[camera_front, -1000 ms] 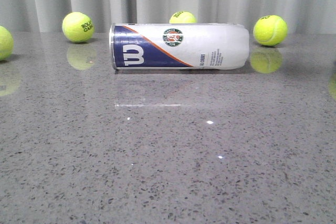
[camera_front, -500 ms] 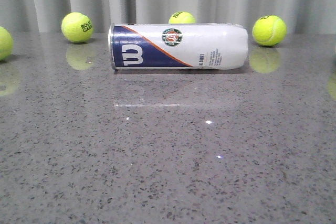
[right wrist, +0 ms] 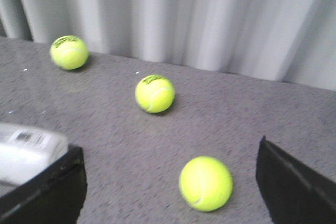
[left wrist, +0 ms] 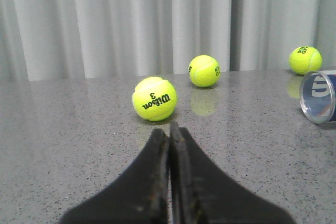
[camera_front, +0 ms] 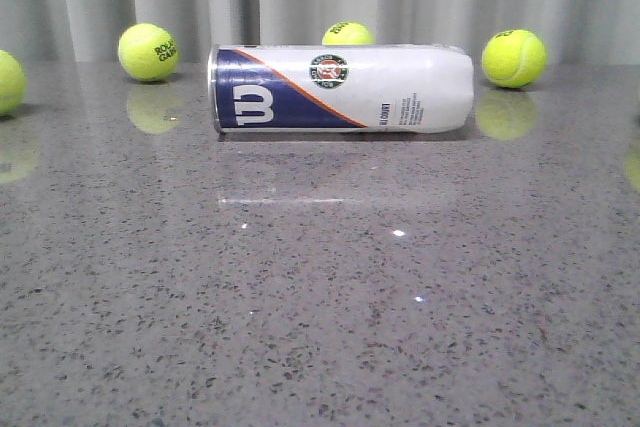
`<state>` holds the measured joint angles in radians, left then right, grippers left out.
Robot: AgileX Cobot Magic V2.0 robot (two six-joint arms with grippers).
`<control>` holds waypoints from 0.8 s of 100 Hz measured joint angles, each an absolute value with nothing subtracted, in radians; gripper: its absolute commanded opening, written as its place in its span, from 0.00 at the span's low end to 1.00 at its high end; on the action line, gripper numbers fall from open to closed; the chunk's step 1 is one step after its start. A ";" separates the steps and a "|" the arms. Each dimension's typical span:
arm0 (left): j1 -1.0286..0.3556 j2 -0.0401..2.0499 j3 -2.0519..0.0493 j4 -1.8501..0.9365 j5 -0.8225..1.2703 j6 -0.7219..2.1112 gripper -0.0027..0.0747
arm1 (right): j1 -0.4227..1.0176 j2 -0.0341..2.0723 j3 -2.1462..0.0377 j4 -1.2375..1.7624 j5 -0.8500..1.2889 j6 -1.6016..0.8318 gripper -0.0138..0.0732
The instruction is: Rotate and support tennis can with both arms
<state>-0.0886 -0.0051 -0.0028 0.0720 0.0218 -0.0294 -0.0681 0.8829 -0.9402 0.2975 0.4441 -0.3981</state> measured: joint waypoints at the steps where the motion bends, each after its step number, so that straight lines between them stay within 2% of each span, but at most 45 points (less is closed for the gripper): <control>1: -0.089 -0.005 -0.003 0.072 0.022 -0.029 0.01 | -0.065 0.871 -0.932 0.298 0.438 -0.398 0.90; 36: -0.089 -0.005 -0.003 0.072 0.022 -0.029 0.01 | 0.016 0.545 -0.623 0.319 0.330 -0.398 0.89; 46: -0.089 -0.005 -0.003 0.072 0.022 -0.029 0.01 | 0.016 0.471 -0.569 0.338 0.294 -0.398 0.84; 58: -0.089 -0.005 -0.003 0.072 0.022 -0.029 0.01 | 0.018 0.419 -0.542 0.345 0.264 -0.398 0.66; 80: -0.089 -0.005 -0.003 0.072 0.022 -0.029 0.01 | 0.018 0.406 -0.540 0.349 0.256 -0.397 0.18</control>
